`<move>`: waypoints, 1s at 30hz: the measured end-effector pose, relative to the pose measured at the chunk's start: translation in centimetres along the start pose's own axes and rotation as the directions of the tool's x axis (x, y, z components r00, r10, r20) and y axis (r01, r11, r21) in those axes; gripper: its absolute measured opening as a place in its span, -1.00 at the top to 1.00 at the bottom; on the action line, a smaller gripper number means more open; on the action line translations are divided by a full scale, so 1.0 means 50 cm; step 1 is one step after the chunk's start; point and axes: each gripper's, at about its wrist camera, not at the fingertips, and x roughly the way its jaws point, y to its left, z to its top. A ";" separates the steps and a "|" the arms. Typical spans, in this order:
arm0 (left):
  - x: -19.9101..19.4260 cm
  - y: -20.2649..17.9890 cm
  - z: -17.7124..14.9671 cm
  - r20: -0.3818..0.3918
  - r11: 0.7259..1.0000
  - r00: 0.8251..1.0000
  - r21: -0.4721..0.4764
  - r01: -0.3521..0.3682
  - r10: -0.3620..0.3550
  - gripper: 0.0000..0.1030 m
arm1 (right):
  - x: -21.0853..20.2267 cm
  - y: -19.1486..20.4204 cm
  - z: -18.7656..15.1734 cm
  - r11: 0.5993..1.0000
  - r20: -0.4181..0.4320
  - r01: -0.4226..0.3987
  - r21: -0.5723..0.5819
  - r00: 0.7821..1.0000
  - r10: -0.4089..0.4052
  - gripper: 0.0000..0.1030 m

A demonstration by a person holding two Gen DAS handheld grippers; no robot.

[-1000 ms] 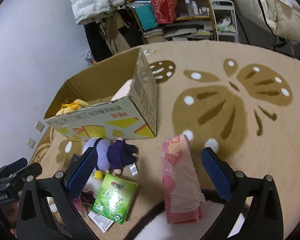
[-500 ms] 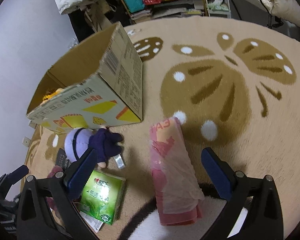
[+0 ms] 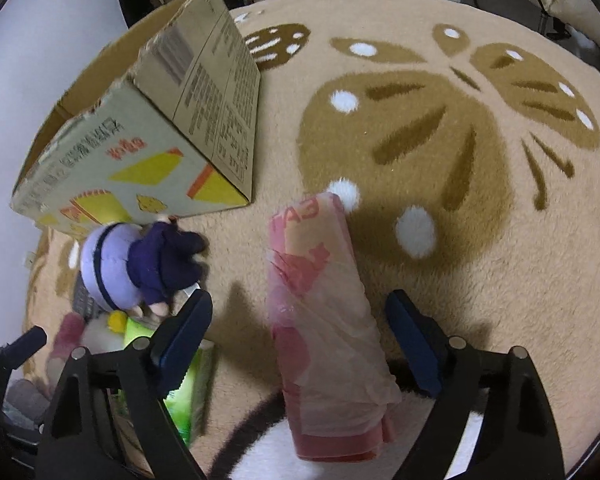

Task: Organize soft objects
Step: 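Grasp the pink plush with the left tool while the right tool grasps the pink wrapped item, then lift the pink plush and wrapped item and carry both over the box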

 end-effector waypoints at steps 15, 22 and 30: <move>0.016 0.055 -0.008 -0.029 0.995 0.999 -0.097 -0.034 0.031 -0.41 | 0.007 -0.001 -0.001 0.992 -0.017 0.116 -0.049 0.993 -0.117 -0.07; 0.012 0.084 -0.011 -0.028 0.988 1.000 -0.154 -0.016 0.012 -0.17 | -0.001 0.003 -0.002 0.991 -0.002 0.125 -0.056 0.992 -0.125 0.11; -0.005 0.097 -0.012 0.004 0.983 1.000 -0.181 -0.016 0.017 0.19 | 0.000 0.032 -0.009 0.990 0.003 0.093 -0.109 0.996 -0.093 0.36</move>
